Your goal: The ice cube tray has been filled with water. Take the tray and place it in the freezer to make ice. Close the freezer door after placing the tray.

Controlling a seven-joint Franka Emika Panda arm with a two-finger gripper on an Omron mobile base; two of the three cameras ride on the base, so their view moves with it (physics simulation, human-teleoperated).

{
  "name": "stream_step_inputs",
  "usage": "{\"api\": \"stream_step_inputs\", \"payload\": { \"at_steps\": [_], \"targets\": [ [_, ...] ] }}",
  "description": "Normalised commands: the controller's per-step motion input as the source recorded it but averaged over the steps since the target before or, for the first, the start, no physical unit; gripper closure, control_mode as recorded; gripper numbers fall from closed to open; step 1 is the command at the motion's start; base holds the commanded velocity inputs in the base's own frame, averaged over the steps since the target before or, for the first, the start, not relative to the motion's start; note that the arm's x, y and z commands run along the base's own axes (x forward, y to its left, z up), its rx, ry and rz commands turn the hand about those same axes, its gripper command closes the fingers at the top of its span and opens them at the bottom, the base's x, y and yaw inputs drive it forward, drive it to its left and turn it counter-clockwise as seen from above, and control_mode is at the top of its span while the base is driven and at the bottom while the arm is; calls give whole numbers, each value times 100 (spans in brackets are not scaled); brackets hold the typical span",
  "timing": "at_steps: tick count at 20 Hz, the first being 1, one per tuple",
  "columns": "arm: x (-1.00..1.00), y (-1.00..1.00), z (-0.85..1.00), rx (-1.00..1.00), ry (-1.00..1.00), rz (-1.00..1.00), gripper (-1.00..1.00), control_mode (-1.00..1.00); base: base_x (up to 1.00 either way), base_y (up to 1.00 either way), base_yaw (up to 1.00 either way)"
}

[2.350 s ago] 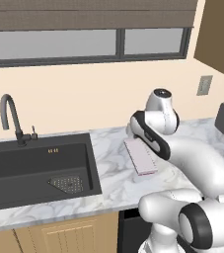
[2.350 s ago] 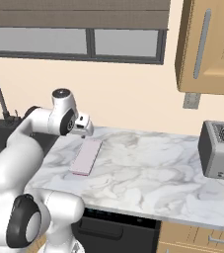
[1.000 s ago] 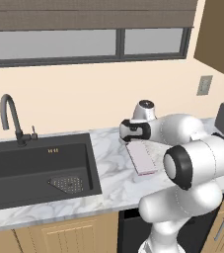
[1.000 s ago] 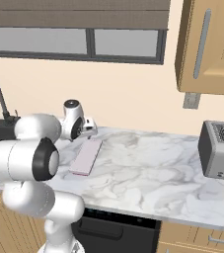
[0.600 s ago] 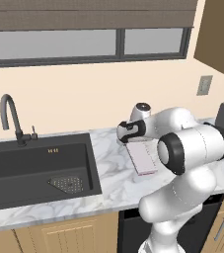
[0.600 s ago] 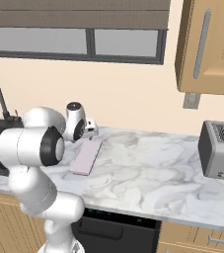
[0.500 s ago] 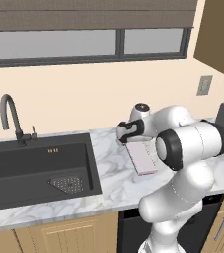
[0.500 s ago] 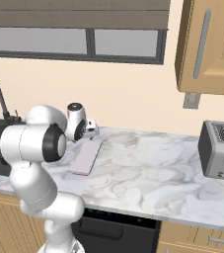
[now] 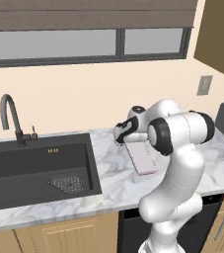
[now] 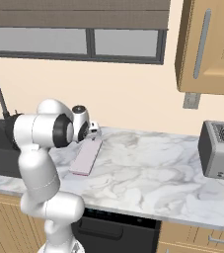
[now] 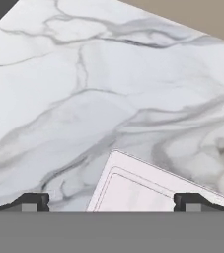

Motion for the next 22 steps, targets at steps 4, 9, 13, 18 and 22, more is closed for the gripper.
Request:
{"api": "stream_step_inputs", "payload": {
  "at_steps": [4, 9, 13, 18, 22],
  "targets": [
    [40, 0, -2, 0, 0, 2, -100, -100, 0, 0, 0],
    [52, 0, 0, 0, 0, 0, -100, -100, 0, 0, 0],
    [50, 8, -8, 0, 0, 1, -100, -100, 0, 0, 0],
    [38, 12, -37, -1, 0, 4, -100, -100, 0, 0, 0],
    [21, 11, -59, -7, 0, 7, -100, -100, 0, 0, 0]
  ]
}}
